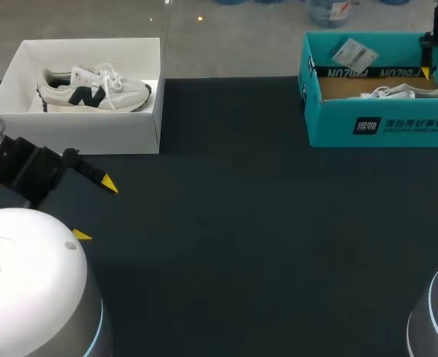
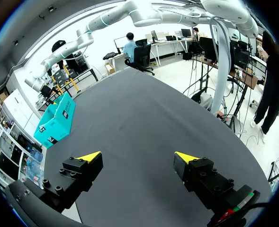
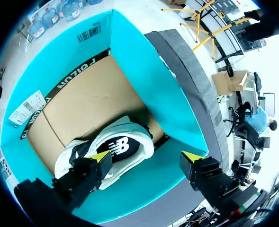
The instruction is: Take the shoe out of the shoebox, open the shoe tongue, remove and reinsert the insole, then place the shoe into the shoebox
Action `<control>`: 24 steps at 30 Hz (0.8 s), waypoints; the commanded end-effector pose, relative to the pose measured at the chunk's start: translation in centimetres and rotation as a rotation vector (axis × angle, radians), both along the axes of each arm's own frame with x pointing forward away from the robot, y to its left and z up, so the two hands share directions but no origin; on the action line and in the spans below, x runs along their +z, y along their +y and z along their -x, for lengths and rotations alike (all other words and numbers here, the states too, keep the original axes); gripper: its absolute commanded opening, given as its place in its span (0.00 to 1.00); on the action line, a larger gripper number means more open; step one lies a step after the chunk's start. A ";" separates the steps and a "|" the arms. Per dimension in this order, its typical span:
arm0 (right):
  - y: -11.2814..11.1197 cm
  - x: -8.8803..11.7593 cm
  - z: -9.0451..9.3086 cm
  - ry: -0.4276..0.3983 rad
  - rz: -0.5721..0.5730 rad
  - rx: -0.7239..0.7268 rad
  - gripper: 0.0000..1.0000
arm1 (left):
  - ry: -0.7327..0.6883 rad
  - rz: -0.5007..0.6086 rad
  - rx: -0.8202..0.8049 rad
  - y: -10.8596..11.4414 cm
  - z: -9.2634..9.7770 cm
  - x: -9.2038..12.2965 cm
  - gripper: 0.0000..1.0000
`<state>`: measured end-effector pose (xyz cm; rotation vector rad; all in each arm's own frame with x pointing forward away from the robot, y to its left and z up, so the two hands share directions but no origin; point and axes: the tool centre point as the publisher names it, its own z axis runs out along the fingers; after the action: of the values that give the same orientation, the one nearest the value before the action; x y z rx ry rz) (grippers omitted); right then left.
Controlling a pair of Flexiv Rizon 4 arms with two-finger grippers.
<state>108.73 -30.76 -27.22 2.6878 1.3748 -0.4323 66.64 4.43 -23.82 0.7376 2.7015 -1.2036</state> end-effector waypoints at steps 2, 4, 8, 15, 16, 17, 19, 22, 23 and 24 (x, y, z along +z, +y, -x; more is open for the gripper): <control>2.3 4.5 1.7 -0.084 0.019 0.048 1.00 | 0.002 -0.003 -0.002 0.0 -0.1 0.0 1.00; 3.7 5.7 2.1 -0.104 0.019 0.065 1.00 | 0.002 -0.003 -0.002 0.0 -0.1 0.0 1.00; 5.8 7.7 3.6 -0.157 0.032 0.075 1.00 | 0.002 -0.003 -0.002 0.0 -0.1 0.0 1.00; 7.0 8.5 4.6 -0.139 0.045 0.072 1.00 | 0.002 -0.003 -0.002 0.0 -0.1 0.0 1.00; 7.0 8.5 4.6 -0.139 0.045 0.072 1.00 | 0.002 -0.003 -0.002 0.0 -0.1 0.0 1.00; 7.0 8.5 4.6 -0.139 0.045 0.072 1.00 | 0.002 -0.003 -0.002 0.0 -0.1 0.0 1.00; 7.0 8.5 4.6 -0.139 0.045 0.072 1.00 | 0.002 -0.003 -0.002 0.0 -0.1 0.0 1.00; 7.0 8.5 4.6 -0.139 0.045 0.072 1.00 | 0.002 -0.003 -0.002 0.0 -0.1 0.0 1.00; 7.0 8.5 4.6 -0.139 0.045 0.072 1.00 | -0.048 -0.015 -0.039 0.2 -0.7 0.7 1.00; 7.0 8.5 4.6 -0.139 0.045 0.072 1.00 | -0.092 -0.039 -0.085 0.5 -1.5 1.5 1.00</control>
<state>104.52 -23.75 -18.63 2.5987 1.4075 -0.2984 67.07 4.52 -23.64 0.7673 2.6778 -1.1837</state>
